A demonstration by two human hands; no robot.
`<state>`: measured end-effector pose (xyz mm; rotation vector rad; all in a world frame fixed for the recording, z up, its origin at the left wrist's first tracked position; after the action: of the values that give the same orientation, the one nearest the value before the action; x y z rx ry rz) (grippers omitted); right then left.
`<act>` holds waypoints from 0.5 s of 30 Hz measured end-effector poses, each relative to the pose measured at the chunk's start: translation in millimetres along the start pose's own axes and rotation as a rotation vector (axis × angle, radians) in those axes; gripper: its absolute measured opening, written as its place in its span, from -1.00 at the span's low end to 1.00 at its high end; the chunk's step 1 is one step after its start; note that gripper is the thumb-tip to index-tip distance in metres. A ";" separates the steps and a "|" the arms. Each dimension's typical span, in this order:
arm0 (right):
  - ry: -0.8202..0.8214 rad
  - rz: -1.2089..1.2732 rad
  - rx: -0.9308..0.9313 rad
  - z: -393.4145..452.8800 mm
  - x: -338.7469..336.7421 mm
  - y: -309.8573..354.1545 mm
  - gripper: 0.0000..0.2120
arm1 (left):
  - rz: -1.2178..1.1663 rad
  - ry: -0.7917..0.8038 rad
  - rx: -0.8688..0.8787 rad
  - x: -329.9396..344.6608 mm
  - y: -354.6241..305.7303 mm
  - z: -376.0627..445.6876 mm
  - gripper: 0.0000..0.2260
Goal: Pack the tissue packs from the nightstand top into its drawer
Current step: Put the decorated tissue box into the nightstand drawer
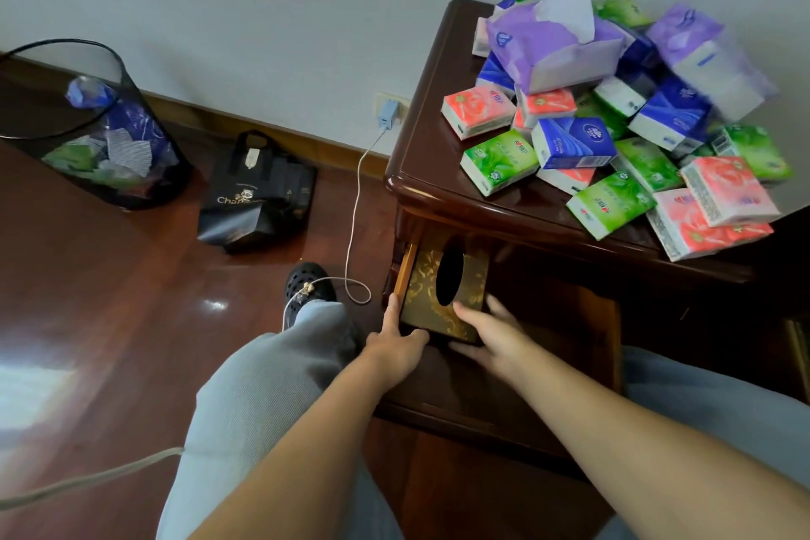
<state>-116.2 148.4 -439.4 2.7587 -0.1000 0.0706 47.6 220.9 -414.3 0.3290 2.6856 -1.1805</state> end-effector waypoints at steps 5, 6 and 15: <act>-0.002 0.046 -0.082 -3.1 0.8 9.6 -0.26 | 0.031 0.049 -0.013 -1.9 0.6 -1.9 -0.22; -0.004 0.072 -0.091 -3.0 1.8 12.8 -0.24 | 0.034 0.051 -0.014 -2.4 0.0 -2.2 -0.22; -0.005 0.001 -0.107 -12.0 2.9 10.8 -0.31 | -0.096 -0.023 0.089 5.9 -6.7 -10.8 -0.20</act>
<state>-114.6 142.7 -424.2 2.6526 -0.1028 0.0573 39.2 225.3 -404.0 0.1999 2.6611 -1.3259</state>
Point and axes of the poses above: each hand's wrist, its own z-axis towards the middle knuckle, its own x-axis out of the palm, y = z × x, the point moved 1 cm from there along z, towards the middle knuckle, and after that the axes turned 13 degrees about x, right-handed, at the moved point
